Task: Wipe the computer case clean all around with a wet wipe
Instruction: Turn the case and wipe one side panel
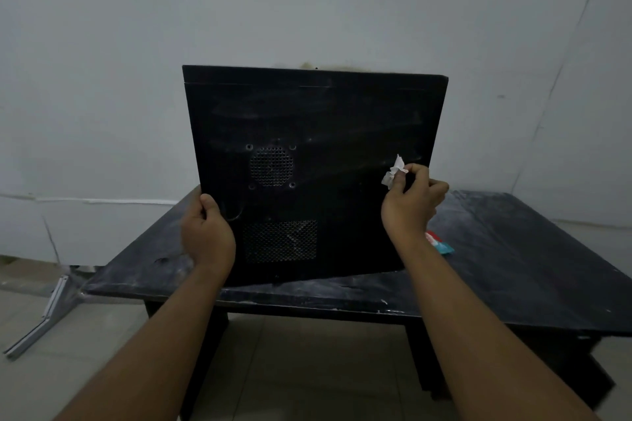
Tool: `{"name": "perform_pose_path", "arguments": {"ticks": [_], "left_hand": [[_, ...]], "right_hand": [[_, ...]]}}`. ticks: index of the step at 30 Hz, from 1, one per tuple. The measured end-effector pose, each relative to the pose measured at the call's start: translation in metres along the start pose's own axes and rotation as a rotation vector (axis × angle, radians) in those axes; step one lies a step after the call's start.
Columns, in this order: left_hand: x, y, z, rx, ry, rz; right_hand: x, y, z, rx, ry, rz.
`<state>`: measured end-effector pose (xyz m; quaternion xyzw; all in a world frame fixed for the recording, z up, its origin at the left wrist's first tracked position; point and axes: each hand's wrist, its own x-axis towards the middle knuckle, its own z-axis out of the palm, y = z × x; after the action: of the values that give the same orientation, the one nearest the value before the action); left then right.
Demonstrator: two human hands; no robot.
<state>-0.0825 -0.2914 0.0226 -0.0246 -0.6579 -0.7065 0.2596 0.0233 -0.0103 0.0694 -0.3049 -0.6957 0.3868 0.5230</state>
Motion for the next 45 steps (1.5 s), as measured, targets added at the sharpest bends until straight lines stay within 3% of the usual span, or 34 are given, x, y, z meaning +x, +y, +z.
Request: {"name": "perform_pose_path", "arguments": {"ticks": [12,16,19,25,32,36,40,43,45], "left_hand": [[-0.01,0.015,0.012,0.022,-0.331,-0.023],[0.003,0.02,0.005,0.059,-0.404,0.001],[0.021,0.023,-0.004,0.116,-0.448,0.043],[0.07,0.085,-0.003,0.208,-0.414,0.407],[0.098,0.151,0.007,0.207,-0.479,0.653],[0.1,0.15,0.005,0.145,-0.573,0.609],[0.102,0.152,0.003,0.092,-0.616,0.522],[0.103,0.152,0.003,0.072,-0.648,0.494],[0.103,0.151,0.004,0.056,-0.656,0.491]], "right_hand": [[-0.003,0.013,-0.031,-0.018,0.134,-0.013],[-0.018,-0.002,-0.034,-0.194,0.191,-0.036],[-0.025,-0.025,-0.033,-0.264,0.281,-0.23],[-0.019,-0.097,-0.009,-0.236,0.18,-0.652],[-0.011,-0.166,0.037,-0.266,0.158,-1.012],[-0.019,-0.176,0.06,-0.242,0.131,-1.079],[-0.021,-0.182,0.073,-0.224,0.122,-1.283],[-0.019,-0.193,0.076,-0.143,0.19,-1.102],[-0.023,-0.194,0.084,-0.137,0.154,-1.19]]}}
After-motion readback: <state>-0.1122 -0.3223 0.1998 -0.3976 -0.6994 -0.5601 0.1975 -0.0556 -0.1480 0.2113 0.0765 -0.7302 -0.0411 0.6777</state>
